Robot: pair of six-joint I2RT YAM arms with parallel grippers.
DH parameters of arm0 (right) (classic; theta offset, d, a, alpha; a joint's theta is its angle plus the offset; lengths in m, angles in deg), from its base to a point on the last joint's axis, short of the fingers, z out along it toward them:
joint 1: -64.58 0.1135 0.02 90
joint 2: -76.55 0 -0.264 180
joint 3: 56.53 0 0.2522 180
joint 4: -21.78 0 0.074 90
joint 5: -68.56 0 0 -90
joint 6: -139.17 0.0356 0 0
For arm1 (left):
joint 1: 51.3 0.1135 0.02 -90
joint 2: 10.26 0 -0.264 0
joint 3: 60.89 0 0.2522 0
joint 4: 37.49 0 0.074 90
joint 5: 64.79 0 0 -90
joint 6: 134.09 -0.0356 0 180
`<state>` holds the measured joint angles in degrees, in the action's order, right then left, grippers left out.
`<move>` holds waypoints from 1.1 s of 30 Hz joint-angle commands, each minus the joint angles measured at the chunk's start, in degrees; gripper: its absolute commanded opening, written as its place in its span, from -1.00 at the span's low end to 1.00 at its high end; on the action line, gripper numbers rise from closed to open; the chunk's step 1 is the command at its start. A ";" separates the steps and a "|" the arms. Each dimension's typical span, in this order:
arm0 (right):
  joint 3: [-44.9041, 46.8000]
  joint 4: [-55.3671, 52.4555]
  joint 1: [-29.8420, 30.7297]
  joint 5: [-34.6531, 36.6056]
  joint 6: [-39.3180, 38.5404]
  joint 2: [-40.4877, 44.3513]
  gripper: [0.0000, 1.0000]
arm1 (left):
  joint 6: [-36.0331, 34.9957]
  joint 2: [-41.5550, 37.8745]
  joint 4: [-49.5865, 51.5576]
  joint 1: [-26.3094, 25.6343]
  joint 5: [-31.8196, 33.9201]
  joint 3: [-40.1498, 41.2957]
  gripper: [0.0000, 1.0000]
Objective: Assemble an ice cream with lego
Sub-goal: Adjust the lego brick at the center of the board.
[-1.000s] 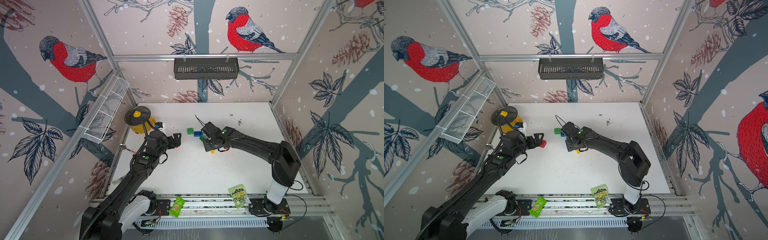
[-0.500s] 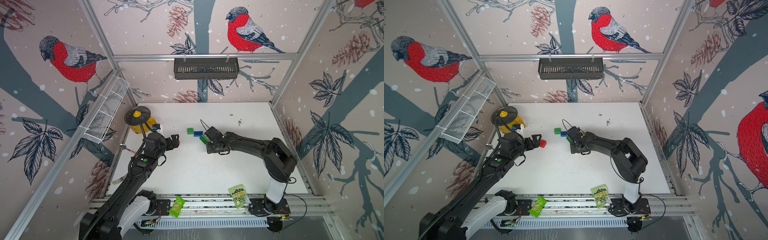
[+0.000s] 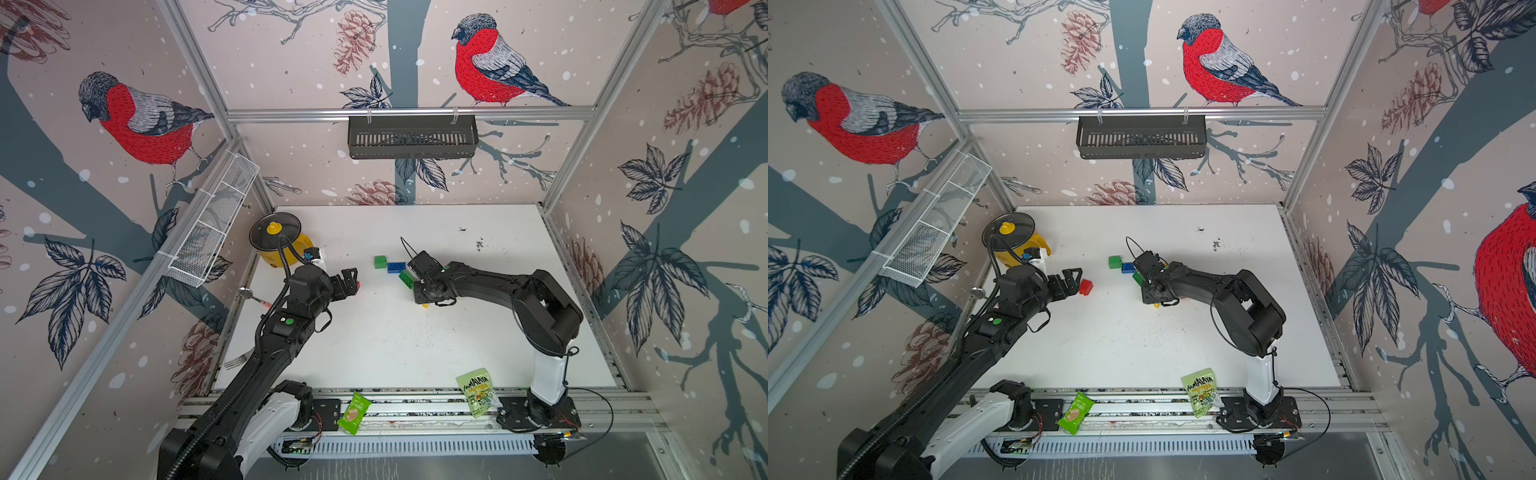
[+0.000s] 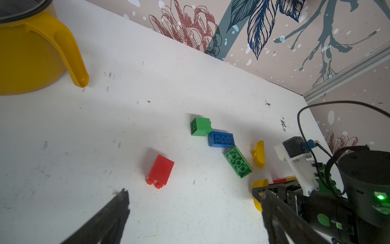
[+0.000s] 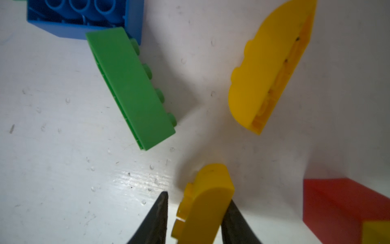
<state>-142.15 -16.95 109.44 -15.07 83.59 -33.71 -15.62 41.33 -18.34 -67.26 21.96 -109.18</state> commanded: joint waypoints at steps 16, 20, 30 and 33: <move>11.80 20.88 2.16 -34.58 -4.60 7.26 -0.69 | -0.39 -0.44 -0.36 0.14 -0.03 0.19 0.94; 16.07 25.94 2.17 -39.10 -3.99 6.63 -0.67 | -0.08 -0.44 -0.63 0.14 -1.19 0.33 0.94; 19.99 22.87 -0.67 -32.55 -3.01 7.75 -0.08 | 0.42 -0.78 -0.81 0.13 -1.77 0.51 0.94; 19.52 19.35 -1.43 -27.81 -3.54 9.46 0.07 | 0.37 -0.97 -1.08 0.12 -1.72 0.89 0.94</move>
<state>-122.46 6.15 108.41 -48.66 80.46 -25.40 -15.51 40.63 -18.41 -67.24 20.67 -108.63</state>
